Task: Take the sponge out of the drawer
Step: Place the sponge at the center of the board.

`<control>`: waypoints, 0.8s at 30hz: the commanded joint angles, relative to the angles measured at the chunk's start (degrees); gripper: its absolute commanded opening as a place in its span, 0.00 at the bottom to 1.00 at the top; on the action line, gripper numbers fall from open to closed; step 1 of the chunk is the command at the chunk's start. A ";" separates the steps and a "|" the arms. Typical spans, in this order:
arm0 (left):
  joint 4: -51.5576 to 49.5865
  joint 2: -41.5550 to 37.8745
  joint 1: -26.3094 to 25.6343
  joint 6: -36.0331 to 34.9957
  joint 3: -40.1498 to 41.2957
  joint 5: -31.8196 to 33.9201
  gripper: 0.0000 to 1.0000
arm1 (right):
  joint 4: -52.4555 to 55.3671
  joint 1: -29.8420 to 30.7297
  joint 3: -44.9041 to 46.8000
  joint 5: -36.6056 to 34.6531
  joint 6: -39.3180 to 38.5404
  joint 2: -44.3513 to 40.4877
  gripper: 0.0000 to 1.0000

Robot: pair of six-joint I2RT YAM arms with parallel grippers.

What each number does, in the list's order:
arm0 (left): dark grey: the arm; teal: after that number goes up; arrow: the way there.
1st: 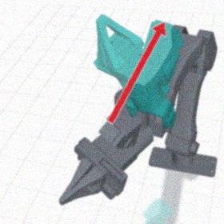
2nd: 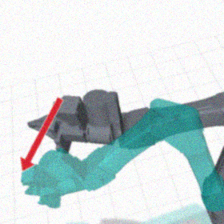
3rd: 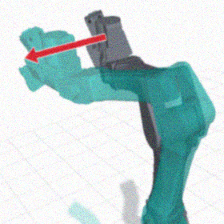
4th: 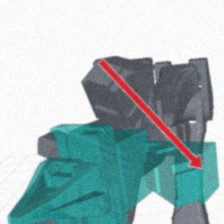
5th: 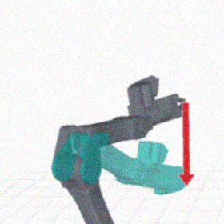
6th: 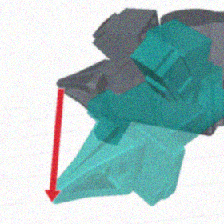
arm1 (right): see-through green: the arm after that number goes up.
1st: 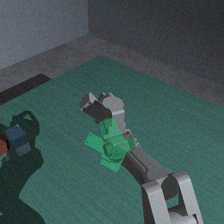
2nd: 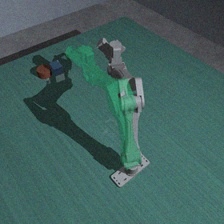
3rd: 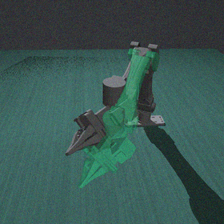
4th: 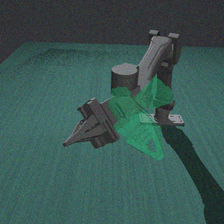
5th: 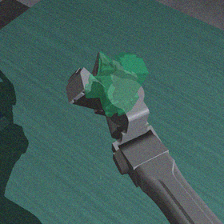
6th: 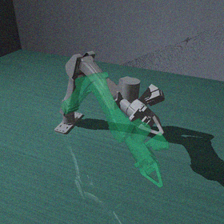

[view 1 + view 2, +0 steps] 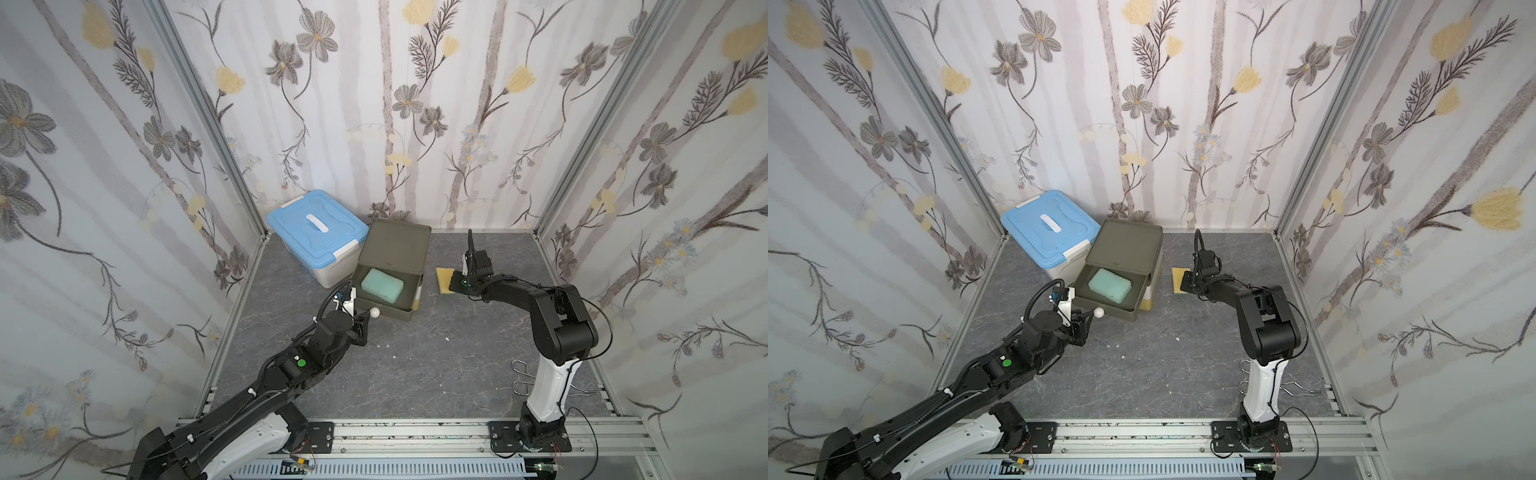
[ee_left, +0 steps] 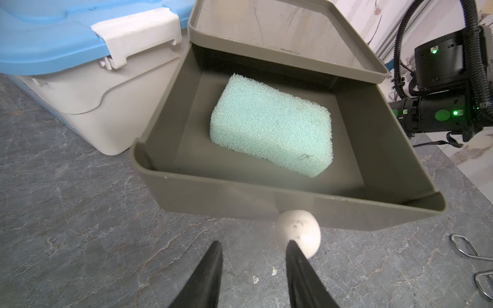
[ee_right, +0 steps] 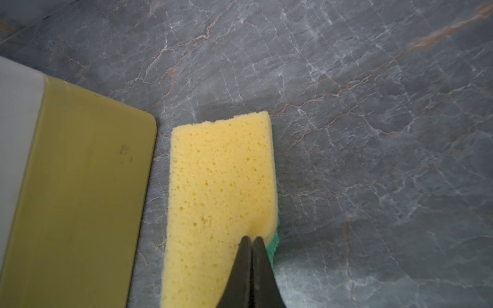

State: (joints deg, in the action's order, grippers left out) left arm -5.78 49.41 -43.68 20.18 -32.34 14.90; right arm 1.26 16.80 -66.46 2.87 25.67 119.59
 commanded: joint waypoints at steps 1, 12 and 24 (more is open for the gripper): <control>1.42 0.07 0.08 0.44 0.13 0.13 0.42 | -0.85 0.08 -0.07 -1.02 0.21 0.50 0.01; 1.40 -1.08 0.09 0.38 0.37 0.05 0.42 | -0.30 0.50 0.10 -2.07 0.56 1.34 0.09; 1.21 -2.91 0.07 0.47 0.85 -0.10 0.43 | 0.06 0.56 0.36 -2.86 0.80 0.90 0.25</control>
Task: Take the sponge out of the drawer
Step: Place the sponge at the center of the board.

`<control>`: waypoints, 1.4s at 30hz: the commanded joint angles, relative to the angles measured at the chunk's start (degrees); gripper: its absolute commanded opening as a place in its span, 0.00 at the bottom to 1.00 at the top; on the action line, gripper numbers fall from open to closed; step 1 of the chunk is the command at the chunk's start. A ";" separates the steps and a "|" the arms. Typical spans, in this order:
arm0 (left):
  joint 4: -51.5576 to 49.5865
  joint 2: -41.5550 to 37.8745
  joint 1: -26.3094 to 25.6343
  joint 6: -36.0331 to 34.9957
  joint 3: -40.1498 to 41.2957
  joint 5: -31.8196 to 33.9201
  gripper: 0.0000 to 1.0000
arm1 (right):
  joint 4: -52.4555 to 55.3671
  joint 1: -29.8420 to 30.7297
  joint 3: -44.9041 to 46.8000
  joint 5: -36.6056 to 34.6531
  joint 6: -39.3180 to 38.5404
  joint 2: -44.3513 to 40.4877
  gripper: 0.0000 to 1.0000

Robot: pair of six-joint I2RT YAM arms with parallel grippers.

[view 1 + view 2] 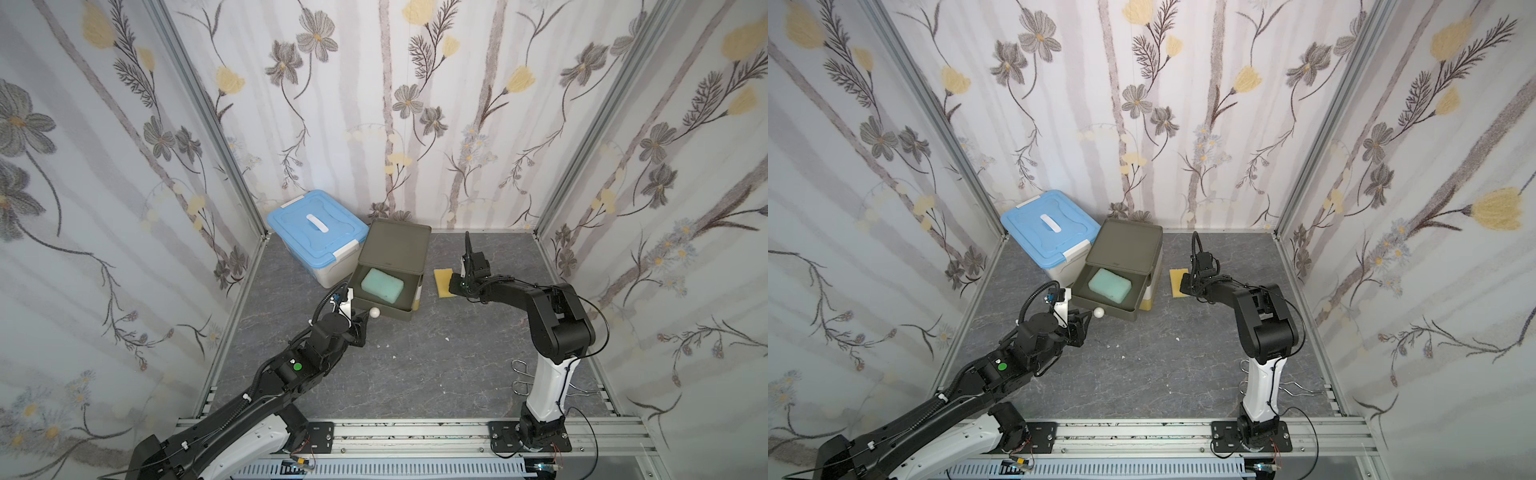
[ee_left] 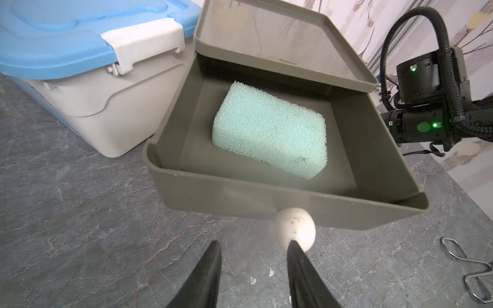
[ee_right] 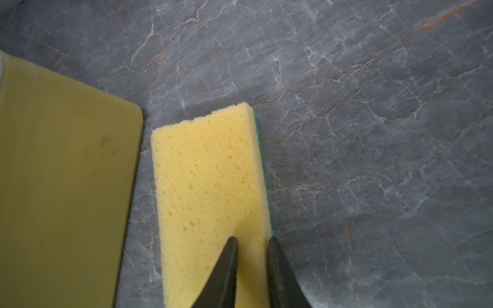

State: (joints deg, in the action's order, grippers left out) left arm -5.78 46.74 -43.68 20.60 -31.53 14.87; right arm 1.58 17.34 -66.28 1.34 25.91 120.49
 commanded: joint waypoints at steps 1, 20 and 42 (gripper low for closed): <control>1.21 -0.24 0.09 0.06 0.11 -0.03 0.43 | -0.19 0.05 0.19 -1.49 0.58 -0.14 0.27; 1.36 -0.36 0.09 0.23 0.37 -0.22 0.45 | -0.80 -0.10 2.12 -0.82 -0.59 -10.76 0.50; 1.03 -1.65 0.09 0.76 0.81 -0.11 0.45 | -0.54 0.33 1.77 -2.77 -0.50 -4.48 0.50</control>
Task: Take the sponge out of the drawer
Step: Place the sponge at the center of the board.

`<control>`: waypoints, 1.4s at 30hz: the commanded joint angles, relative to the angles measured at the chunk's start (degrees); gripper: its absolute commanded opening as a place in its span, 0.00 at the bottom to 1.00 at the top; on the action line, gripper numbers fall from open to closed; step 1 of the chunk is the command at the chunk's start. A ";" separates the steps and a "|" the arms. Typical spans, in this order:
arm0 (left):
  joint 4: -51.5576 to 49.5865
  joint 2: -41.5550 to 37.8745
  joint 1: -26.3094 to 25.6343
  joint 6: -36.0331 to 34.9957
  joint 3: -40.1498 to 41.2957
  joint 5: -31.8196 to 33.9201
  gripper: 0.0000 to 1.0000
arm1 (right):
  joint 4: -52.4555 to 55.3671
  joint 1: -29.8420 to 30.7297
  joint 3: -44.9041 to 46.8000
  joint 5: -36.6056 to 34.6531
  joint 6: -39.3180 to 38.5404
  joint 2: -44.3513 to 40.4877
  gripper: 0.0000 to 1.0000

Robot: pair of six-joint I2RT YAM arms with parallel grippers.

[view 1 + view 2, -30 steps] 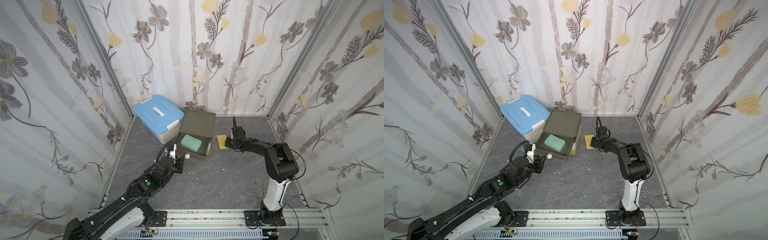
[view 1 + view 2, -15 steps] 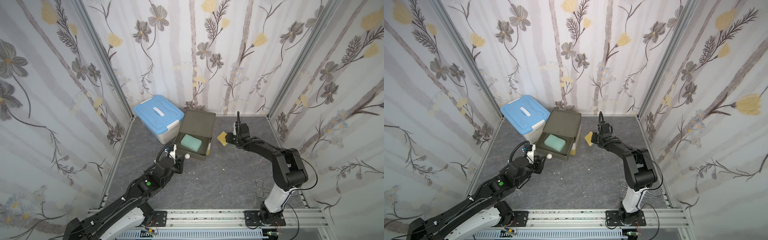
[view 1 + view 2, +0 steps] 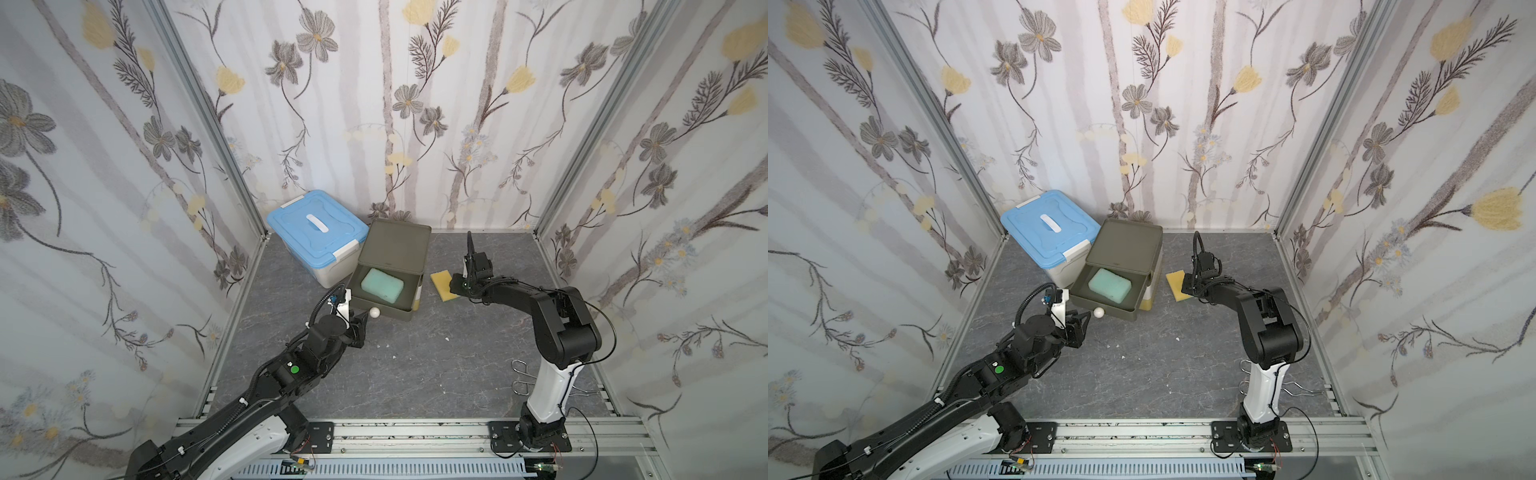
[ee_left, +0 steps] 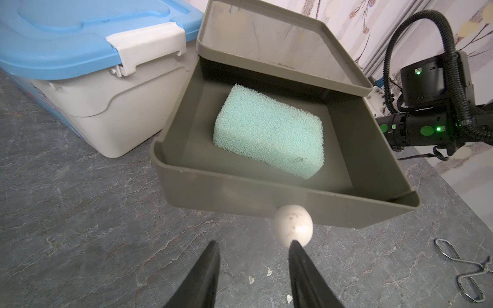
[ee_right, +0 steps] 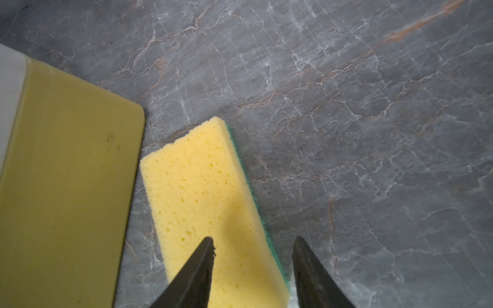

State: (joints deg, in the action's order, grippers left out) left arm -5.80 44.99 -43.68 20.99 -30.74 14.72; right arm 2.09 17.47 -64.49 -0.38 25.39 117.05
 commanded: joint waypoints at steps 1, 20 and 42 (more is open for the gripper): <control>1.10 0.08 0.08 0.36 0.01 -0.04 0.45 | -1.06 0.34 -0.10 -0.94 -0.09 -1.40 0.50; 1.36 -0.29 0.08 0.72 0.34 -0.30 0.45 | -2.88 0.21 -2.16 1.72 -1.01 1.46 0.79; 2.13 -0.06 0.08 0.63 0.69 -0.27 0.47 | -8.58 -0.10 2.99 10.20 3.43 0.13 0.86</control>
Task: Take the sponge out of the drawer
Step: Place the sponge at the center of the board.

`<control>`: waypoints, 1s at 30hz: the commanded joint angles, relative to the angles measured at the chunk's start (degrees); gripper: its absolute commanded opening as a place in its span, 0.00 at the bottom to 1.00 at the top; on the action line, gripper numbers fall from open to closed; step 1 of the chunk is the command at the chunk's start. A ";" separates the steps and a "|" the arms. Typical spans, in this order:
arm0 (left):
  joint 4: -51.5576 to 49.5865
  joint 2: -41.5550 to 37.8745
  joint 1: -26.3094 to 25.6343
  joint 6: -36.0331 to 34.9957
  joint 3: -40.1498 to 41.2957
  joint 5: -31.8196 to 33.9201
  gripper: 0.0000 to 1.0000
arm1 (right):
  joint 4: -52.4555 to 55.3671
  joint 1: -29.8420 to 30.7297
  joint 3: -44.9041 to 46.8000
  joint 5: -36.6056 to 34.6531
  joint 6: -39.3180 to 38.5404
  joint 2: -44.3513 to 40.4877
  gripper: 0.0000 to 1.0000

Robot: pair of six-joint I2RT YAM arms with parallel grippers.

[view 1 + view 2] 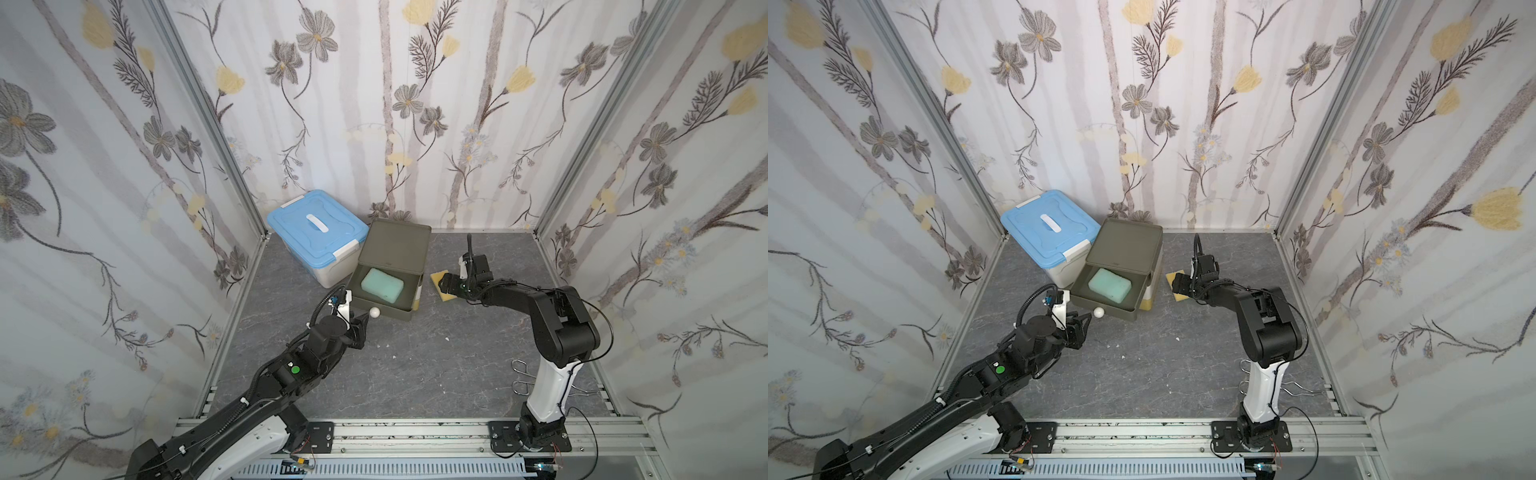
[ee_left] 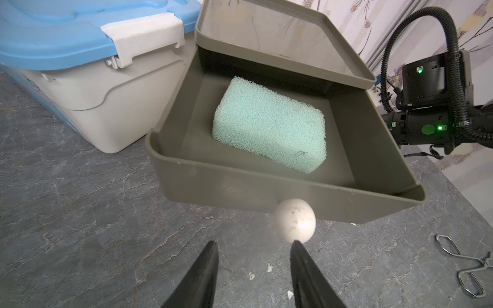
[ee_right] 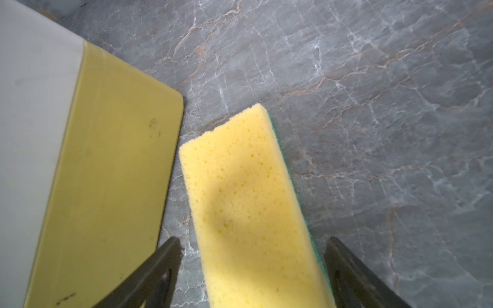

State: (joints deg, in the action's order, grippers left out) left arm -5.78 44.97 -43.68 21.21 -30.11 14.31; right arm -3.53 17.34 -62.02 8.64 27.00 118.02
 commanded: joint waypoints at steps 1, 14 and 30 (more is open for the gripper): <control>2.08 0.01 0.09 0.38 0.07 0.19 0.47 | -3.14 0.01 0.88 1.36 1.78 -1.15 0.86; 2.31 0.44 0.08 0.06 -0.14 -0.08 0.47 | -4.29 0.52 1.72 3.31 2.45 -2.02 0.86; 2.27 0.17 0.08 -0.01 0.18 0.45 0.48 | -2.90 1.21 1.31 1.96 2.76 -1.74 0.85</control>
State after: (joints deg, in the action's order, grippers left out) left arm -5.74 45.39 -43.68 21.19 -30.06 14.31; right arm -5.91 18.37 -60.23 11.00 29.15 116.31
